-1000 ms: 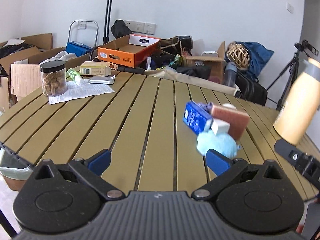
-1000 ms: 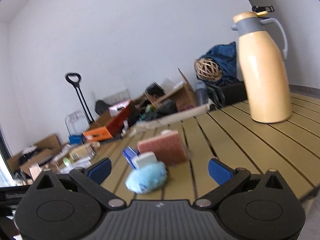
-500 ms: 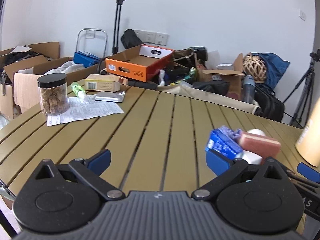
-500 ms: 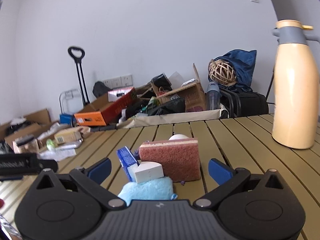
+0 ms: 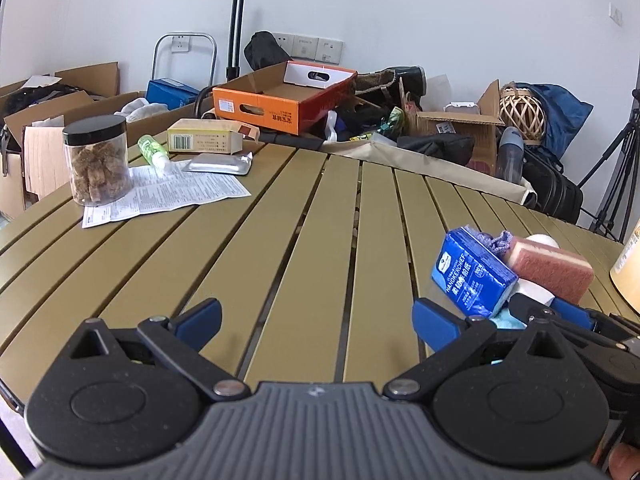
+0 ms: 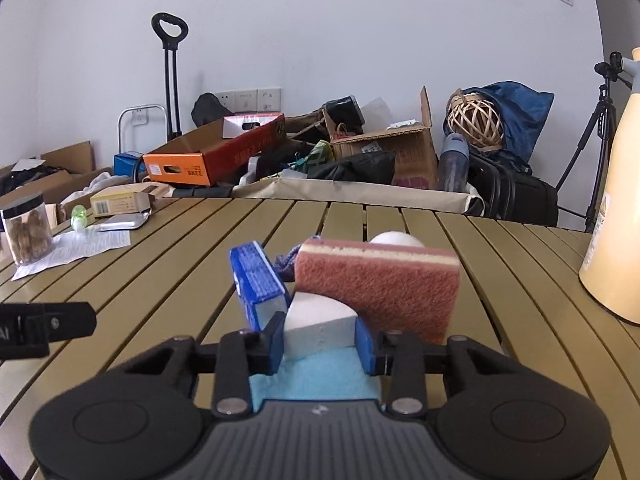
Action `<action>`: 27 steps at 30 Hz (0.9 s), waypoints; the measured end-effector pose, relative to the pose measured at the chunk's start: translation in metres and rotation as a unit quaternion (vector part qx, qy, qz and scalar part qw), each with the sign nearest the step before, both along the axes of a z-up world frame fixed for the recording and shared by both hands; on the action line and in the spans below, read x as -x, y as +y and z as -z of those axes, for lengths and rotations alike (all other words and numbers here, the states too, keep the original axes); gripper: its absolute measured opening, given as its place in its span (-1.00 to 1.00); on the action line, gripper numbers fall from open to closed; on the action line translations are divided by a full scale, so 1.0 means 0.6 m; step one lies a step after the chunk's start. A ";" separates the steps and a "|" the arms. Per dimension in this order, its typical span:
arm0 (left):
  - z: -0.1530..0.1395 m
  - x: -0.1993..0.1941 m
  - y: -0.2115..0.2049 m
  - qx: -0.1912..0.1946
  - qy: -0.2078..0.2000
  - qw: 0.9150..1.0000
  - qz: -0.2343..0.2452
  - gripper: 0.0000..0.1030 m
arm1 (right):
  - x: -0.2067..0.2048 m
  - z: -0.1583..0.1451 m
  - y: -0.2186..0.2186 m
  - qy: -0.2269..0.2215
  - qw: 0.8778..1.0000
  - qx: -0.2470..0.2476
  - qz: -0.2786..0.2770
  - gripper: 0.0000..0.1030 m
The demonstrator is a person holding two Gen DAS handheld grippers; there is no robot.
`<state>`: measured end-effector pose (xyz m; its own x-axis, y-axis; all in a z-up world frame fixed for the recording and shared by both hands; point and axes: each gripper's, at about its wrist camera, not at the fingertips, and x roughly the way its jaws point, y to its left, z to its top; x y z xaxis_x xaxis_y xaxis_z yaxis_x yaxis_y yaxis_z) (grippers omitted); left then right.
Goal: Collect trash
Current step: 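Grasp the white wedge with the right tool, then grasp the light blue plush with the left tool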
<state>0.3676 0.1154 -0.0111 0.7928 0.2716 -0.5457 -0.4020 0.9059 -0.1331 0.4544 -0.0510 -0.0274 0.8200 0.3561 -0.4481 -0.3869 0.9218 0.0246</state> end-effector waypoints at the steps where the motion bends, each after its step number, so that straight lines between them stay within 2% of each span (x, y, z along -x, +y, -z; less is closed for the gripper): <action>1: 0.001 -0.001 -0.001 0.001 0.000 1.000 0.002 1.00 | 0.002 -0.002 -0.003 -0.001 1.000 -0.006 -0.002 -0.39; 8: 0.002 -0.010 -0.023 0.006 -0.003 1.000 0.017 1.00 | 0.040 -0.028 -0.043 -0.023 0.999 -0.041 0.003 -0.44; 17: 0.002 -0.028 -0.102 0.006 -0.014 0.998 0.067 1.00 | 0.117 -0.077 -0.140 -0.063 0.994 -0.077 0.043 -0.46; 23: 0.007 -0.043 -0.155 0.022 -0.024 0.995 0.099 1.00 | 0.152 -0.080 -0.234 -0.064 0.989 -0.095 0.094 -0.46; 27: 0.015 -0.055 -0.187 0.025 -0.025 0.993 0.111 1.00 | 0.156 -0.064 -0.284 -0.058 0.985 -0.111 0.119 -0.46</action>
